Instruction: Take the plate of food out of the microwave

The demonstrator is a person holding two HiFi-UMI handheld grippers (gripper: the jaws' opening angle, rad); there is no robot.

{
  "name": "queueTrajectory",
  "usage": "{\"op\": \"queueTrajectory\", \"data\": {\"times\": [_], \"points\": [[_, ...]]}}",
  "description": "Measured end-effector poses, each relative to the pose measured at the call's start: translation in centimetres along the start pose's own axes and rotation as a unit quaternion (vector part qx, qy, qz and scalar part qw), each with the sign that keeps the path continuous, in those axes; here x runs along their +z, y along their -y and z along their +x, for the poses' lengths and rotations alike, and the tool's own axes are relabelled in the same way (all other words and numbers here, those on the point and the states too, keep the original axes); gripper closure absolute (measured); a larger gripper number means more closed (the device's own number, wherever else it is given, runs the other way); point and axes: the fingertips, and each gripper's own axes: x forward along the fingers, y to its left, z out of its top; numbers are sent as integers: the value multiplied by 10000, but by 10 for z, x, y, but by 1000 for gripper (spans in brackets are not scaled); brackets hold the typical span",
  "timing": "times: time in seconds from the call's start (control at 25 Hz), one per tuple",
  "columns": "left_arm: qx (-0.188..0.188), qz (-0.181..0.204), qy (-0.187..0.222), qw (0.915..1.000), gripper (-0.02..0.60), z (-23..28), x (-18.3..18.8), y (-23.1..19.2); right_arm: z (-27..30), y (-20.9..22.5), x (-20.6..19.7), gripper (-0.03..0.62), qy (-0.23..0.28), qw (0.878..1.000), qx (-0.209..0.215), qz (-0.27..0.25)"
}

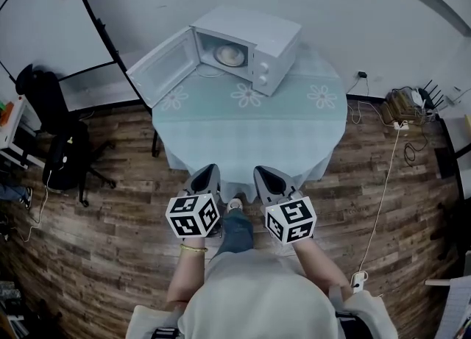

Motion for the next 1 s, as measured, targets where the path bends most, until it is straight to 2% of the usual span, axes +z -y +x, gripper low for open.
{"op": "queueTrajectory", "data": {"times": [0.16, 0.68, 1.0], "points": [[49, 6, -13, 10000, 569, 33, 15, -20, 35, 20, 10, 588, -4, 10000, -37, 48], [-175, -245, -242, 9993, 569, 159, 80, -91, 165, 83, 54, 588, -137, 9995, -264, 93], [-363, -355, -415, 9978, 569, 235, 112, -119, 231, 120, 79, 588, -175, 9989, -408, 117]]}}
